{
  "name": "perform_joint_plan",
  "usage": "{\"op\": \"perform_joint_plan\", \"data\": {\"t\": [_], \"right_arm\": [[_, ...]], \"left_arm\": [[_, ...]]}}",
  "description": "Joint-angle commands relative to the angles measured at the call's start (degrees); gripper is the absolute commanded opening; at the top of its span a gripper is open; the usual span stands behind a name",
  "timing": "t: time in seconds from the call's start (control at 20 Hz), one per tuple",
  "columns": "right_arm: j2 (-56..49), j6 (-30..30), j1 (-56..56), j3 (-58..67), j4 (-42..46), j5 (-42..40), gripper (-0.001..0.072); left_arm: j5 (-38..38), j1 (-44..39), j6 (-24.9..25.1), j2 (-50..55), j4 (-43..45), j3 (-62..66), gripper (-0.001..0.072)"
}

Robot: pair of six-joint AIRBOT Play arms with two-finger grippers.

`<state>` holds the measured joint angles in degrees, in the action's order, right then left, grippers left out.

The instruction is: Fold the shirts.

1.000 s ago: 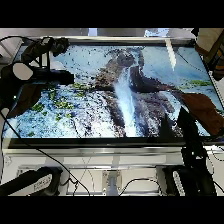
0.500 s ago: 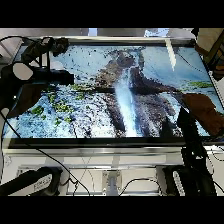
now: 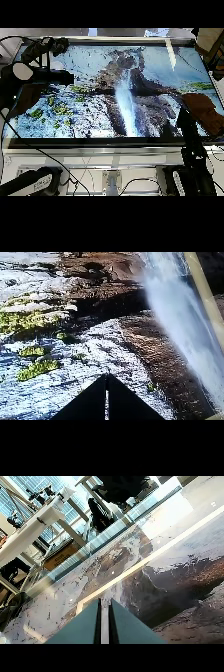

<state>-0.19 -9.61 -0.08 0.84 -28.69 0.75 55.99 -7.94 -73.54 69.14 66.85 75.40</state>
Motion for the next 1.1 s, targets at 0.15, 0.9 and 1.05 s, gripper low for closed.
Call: {"op": "perform_joint_plan", "data": {"t": [0.15,0.9,1.05], "right_arm": [[0.00,1.84,0.04,-0.04,5.16,-0.11,0.0103],[0.02,14.64,0.04,-0.04,31.34,-0.02,0.0103],[0.00,14.64,0.04,-0.04,31.34,-0.02,0.0103]], "left_arm": [[-0.02,0.07,0.02,0.02,0.02,0.00,0.0031],[-0.02,0.07,0.02,0.02,0.02,0.00,0.0031],[-0.02,0.07,0.02,0.02,0.02,0.00,0.0031]]}}
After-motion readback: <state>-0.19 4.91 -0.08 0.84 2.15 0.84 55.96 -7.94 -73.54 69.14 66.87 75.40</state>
